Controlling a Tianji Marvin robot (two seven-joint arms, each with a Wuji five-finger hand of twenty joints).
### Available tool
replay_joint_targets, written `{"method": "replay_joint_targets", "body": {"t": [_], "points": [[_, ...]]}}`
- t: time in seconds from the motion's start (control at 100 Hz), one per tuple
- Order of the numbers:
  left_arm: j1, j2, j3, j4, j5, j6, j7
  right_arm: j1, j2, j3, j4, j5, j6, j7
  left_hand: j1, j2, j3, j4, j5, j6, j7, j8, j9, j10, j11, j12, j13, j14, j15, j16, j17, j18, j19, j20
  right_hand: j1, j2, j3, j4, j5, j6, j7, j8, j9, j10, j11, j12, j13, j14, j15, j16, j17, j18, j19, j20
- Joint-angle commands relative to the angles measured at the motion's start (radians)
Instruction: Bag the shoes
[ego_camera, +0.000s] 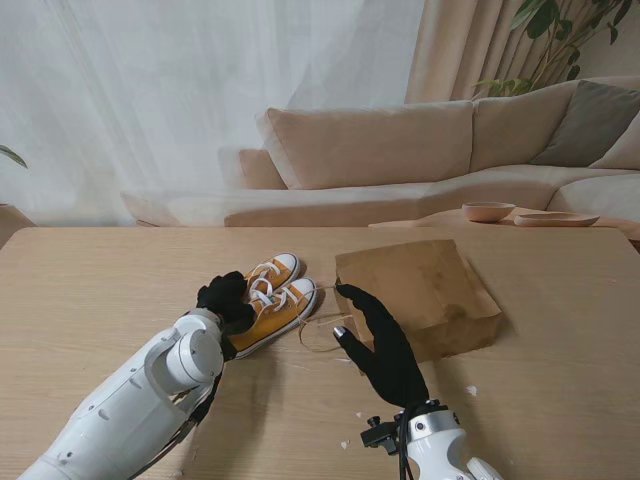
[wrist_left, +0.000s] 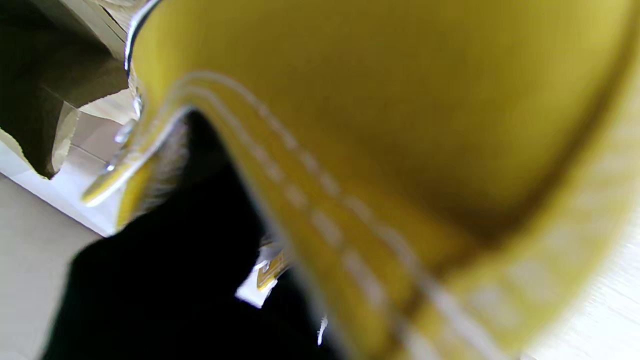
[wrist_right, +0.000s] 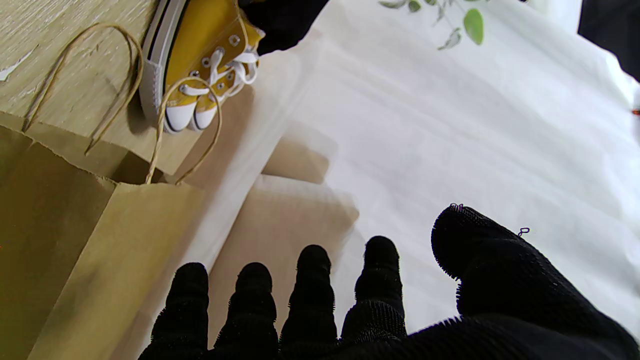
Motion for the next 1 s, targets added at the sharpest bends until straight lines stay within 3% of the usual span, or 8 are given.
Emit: {"method": "replay_joint_targets", "body": {"t": [0.0, 0.14, 0.2, 0.27, 0.39, 0.47, 0.66, 0.99], "points": [[0.006, -0.027, 0.021, 0.039, -0.013, -0.012, -0.015, -0.004, -0.008, -0.002, -0.003, 0.003, 0.004, 0.014, 0.087, -0.03, -0.045, -0.032, 0.156, -0.084, 0.046, -0.027, 0.008, -0.026, 0.052, 0.005, -0.026, -0.007, 0.012, 0.04, -0.01, -0.018, 0.022, 0.031, 0.017, 0.007, -0.024, -0.035, 0.004, -0.001, 0.002, 0.012, -0.015, -0.017, 0.02, 0.008, 0.0, -0.012, 0.016, 0.002, 0.003, -0.003, 0.01, -0.011], [-0.01, -0.039, 0.036, 0.072, -0.034, -0.028, 0.004, -0.002, -0.007, -0.002, -0.002, 0.005, 0.006, 0.017, 0.196, 0.002, -0.13, -0.017, 0.186, -0.112, 0.076, -0.118, 0.021, -0.044, 0.107, -0.018, -0.028, -0.004, 0.015, 0.079, -0.01, -0.019, 0.025, 0.048, 0.018, 0.006, -0.024, -0.035, 0.004, -0.001, 0.002, 0.012, -0.016, -0.016, 0.021, 0.009, 0.001, -0.011, 0.019, 0.003, 0.003, -0.003, 0.01, -0.011], [-0.012, -0.042, 0.037, 0.078, -0.05, -0.032, 0.004, -0.002, -0.007, -0.001, -0.001, 0.007, 0.006, 0.018, 0.243, 0.065, -0.164, -0.012, 0.181, -0.155, 0.006, -0.146, 0.023, -0.049, 0.119, -0.032, -0.028, -0.009, 0.015, 0.088, -0.01, -0.023, 0.026, 0.052, 0.019, 0.006, -0.024, -0.035, 0.004, -0.001, 0.002, 0.012, -0.015, -0.016, 0.022, 0.009, 0.002, -0.01, 0.021, 0.004, 0.004, -0.002, 0.01, -0.011], [-0.012, -0.048, 0.032, 0.079, -0.078, -0.037, 0.009, -0.001, -0.007, -0.001, -0.001, 0.008, 0.006, 0.02, 0.39, 0.19, -0.325, 0.026, 0.21, -0.162, -0.034, -0.141, 0.024, -0.042, 0.152, -0.036, -0.028, -0.013, 0.016, 0.103, -0.008, -0.029, 0.022, 0.052, 0.02, 0.006, -0.024, -0.035, 0.005, -0.003, 0.002, 0.012, -0.016, -0.016, 0.023, 0.009, 0.002, -0.01, 0.023, 0.004, 0.004, -0.002, 0.011, -0.011], [-0.003, -0.056, 0.016, 0.072, -0.119, -0.052, 0.019, 0.0, -0.007, -0.001, 0.0, 0.012, 0.008, 0.022, 0.509, 0.26, -0.466, 0.058, 0.261, -0.086, 0.035, -0.109, 0.027, -0.028, 0.177, -0.029, -0.027, -0.014, 0.014, 0.106, -0.006, -0.034, 0.018, 0.044, 0.021, 0.006, -0.025, -0.034, 0.005, -0.003, 0.002, 0.012, -0.016, -0.015, 0.025, 0.01, 0.001, -0.01, 0.025, 0.004, 0.005, -0.002, 0.011, -0.011], [0.006, -0.06, 0.003, 0.065, -0.14, -0.066, 0.028, 0.001, -0.007, -0.002, 0.001, 0.013, 0.009, 0.022, 0.552, 0.295, -0.509, 0.063, 0.221, -0.04, 0.152, 0.01, 0.021, -0.018, 0.196, -0.007, -0.027, -0.019, 0.013, 0.103, -0.006, -0.037, 0.016, 0.039, 0.023, 0.006, -0.025, -0.034, 0.006, -0.003, 0.003, 0.012, -0.015, -0.015, 0.027, 0.011, 0.003, -0.01, 0.027, 0.004, 0.005, -0.002, 0.011, -0.011], [0.03, -0.057, -0.039, 0.036, -0.17, -0.105, 0.028, 0.003, -0.007, -0.004, 0.002, 0.014, 0.011, 0.023, 0.559, 0.34, -0.489, 0.059, 0.137, -0.003, 0.272, 0.208, 0.017, -0.018, 0.211, 0.025, -0.025, -0.025, 0.012, 0.095, -0.004, -0.043, 0.012, 0.029, 0.025, 0.006, -0.026, -0.034, 0.009, -0.001, 0.004, 0.012, -0.015, -0.014, 0.031, 0.013, 0.002, -0.011, 0.029, 0.004, 0.006, -0.002, 0.011, -0.011], [0.104, -0.042, -0.145, -0.024, -0.188, -0.252, 0.047, 0.01, -0.006, -0.008, 0.008, 0.014, 0.014, 0.03, 0.559, 0.336, -0.461, 0.053, 0.151, 0.004, 0.283, 0.267, 0.016, -0.032, 0.2, 0.039, -0.022, -0.034, 0.003, 0.069, -0.001, -0.051, 0.002, 0.011, 0.023, 0.008, -0.028, -0.034, 0.009, 0.001, 0.003, 0.011, -0.016, -0.014, 0.033, 0.013, 0.002, -0.012, 0.029, 0.003, 0.006, -0.003, 0.011, -0.012]]}}
